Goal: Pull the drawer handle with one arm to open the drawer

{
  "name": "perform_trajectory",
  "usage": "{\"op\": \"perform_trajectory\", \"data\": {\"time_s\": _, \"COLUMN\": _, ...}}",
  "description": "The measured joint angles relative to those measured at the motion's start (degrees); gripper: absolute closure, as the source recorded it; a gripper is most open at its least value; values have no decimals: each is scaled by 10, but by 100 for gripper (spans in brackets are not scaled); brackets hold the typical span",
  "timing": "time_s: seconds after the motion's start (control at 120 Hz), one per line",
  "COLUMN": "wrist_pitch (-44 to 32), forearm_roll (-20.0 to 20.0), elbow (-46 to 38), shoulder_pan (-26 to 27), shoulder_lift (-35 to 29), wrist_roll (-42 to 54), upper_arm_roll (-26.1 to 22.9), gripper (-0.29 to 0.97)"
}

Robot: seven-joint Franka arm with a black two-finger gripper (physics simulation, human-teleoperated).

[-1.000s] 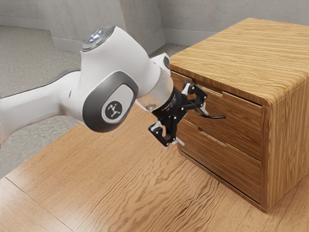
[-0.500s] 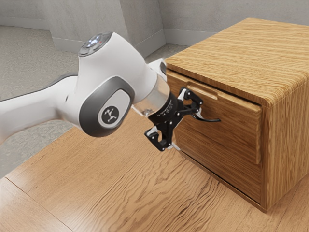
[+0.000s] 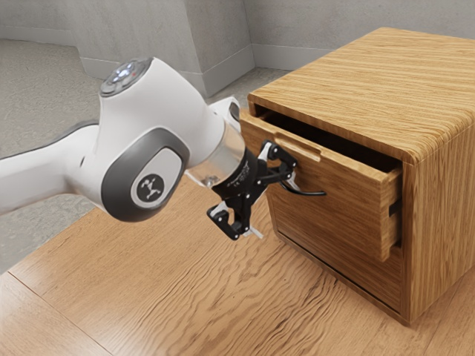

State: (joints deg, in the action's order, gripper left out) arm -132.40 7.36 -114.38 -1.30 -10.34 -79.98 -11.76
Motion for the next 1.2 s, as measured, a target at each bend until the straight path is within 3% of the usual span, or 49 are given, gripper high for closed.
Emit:
{"op": "perform_trajectory", "data": {"time_s": 0.85, "wrist_pitch": -14, "forearm_roll": 20, "elbow": -94, "shoulder_pan": 0, "shoulder_lift": -94, "wrist_roll": -1, "upper_arm_roll": 1, "gripper": 0}}
{"op": "perform_trajectory", "data": {"time_s": 1.2, "wrist_pitch": -21, "forearm_roll": 32, "elbow": -157, "shoulder_pan": 0, "shoulder_lift": -164, "wrist_roll": -1, "upper_arm_roll": 13, "gripper": 0}}
